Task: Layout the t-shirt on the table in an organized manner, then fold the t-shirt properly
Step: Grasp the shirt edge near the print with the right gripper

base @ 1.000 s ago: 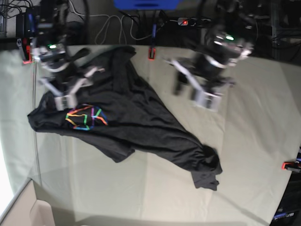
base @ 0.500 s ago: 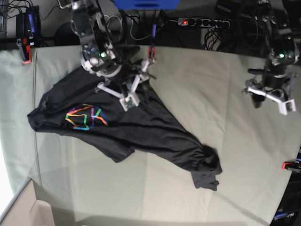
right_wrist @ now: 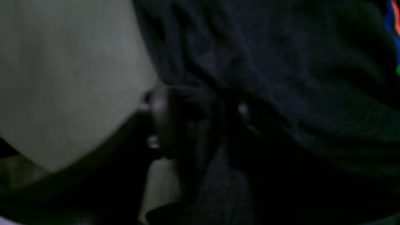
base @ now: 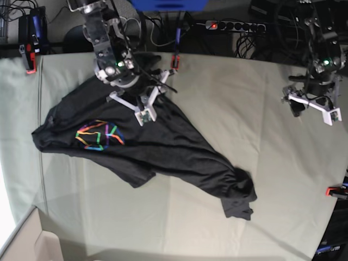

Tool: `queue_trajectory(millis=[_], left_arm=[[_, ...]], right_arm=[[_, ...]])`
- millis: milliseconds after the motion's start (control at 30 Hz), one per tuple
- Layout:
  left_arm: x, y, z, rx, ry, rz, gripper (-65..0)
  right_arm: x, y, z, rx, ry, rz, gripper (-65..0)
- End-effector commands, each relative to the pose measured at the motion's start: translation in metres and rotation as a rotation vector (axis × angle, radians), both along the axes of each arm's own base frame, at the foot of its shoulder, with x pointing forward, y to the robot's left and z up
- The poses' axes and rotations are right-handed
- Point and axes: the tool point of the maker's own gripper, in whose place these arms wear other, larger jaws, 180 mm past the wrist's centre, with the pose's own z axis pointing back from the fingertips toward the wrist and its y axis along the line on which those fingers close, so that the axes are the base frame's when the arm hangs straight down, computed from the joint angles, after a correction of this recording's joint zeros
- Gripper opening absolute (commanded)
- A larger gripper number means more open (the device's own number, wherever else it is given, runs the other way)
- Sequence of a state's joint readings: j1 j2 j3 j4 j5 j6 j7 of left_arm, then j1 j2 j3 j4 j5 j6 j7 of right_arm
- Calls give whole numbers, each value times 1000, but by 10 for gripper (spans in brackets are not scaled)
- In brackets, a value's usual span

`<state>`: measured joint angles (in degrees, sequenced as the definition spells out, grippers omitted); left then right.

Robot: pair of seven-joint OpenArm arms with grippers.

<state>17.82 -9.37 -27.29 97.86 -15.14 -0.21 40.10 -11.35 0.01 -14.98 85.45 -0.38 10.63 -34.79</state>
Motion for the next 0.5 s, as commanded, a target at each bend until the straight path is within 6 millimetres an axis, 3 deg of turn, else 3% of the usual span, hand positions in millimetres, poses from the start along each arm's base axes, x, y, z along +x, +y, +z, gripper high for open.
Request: queue_trajectory(millis=[0,67,200,367,467], left_arm=[[12,4,14,23,-50,-6,-189],[14,4,16,22,-55,-6,-189],[20,4,19,21,-72,-5,-183],[28,5,19,12,-81,3,-183],[35,6,21,8,-93,6,-183]], right_arm=[[1,3,6,17,-20,-2,-539],[-6,-4,0,-1,-5,3,-650],[-22,-18,3,-27,-6,16,-650],[-39,-25,49,-23,-111,102,-650],[-48,-43,61,-62,-132,115,-650]])
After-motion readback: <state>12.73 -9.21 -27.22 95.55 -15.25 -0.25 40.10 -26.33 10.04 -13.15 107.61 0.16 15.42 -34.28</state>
